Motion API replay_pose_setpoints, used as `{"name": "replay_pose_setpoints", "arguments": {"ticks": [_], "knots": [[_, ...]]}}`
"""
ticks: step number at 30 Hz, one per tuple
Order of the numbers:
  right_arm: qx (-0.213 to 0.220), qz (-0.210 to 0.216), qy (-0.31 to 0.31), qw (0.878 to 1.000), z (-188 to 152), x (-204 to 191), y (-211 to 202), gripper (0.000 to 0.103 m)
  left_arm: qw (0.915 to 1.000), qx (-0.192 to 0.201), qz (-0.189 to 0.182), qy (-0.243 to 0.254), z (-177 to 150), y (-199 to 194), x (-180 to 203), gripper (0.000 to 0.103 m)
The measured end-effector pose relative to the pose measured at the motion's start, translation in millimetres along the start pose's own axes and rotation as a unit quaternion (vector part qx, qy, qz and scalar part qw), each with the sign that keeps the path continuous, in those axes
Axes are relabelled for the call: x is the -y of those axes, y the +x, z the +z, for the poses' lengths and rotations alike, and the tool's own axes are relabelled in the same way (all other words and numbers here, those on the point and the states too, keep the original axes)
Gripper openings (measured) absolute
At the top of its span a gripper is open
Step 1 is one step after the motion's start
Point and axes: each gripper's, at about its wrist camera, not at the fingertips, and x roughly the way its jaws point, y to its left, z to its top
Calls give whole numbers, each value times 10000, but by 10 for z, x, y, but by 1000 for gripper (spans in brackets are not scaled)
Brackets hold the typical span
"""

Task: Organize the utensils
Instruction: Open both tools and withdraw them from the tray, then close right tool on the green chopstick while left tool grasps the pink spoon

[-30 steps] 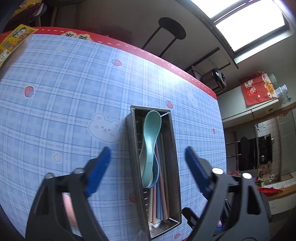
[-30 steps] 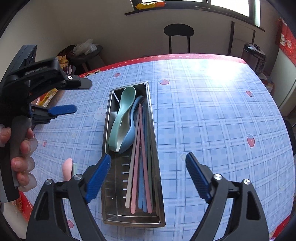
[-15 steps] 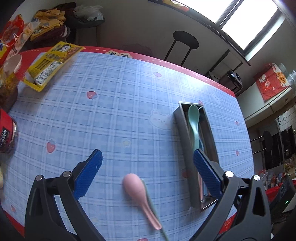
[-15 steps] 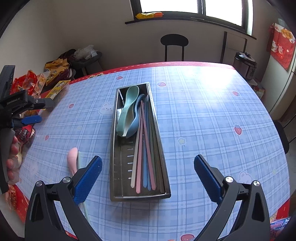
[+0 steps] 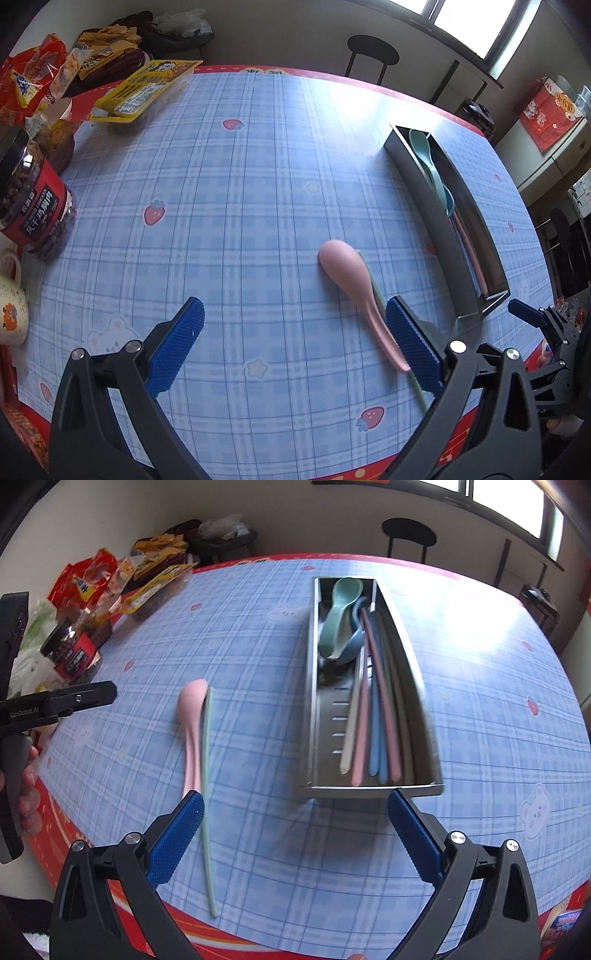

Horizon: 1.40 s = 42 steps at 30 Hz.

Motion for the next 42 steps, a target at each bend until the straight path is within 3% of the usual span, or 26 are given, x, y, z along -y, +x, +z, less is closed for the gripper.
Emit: {"name": "replay_pose_setpoints", "arguments": {"ticks": [5, 8, 9, 15, 22, 33, 38, 42], "knots": [[-337, 41, -446, 9984, -49, -251, 143, 97, 10000, -78, 40, 10, -222, 72, 31, 97], [-499, 131, -725, 9960, -70, -389, 210, 83, 9999, -90, 41, -72, -320, 101, 15, 97], [-566, 202, -833, 9947, -83, -435, 239, 73, 9999, -92, 27, -130, -356, 108, -2, 97], [-790, 245, -1292, 9882, -110, -624, 350, 51, 9988, -230, 66, -419, -516, 178, -178, 97], [-932, 255, -1535, 9834, -128, -758, 480, 43, 9981, -230, 84, -570, -544, 186, -278, 97], [-873, 270, -1136, 9893, -123, -508, 444, 8, 9980, -364, -43, -509, -452, 313, -200, 97], [-947, 474, -732, 9917, -153, -369, 418, 6, 9986, -373, -249, -267, -344, 380, -25, 94], [-919, 575, -565, 9925, -177, -320, 414, 6, 9985, -407, -363, 54, -220, 468, 166, 78]]}}
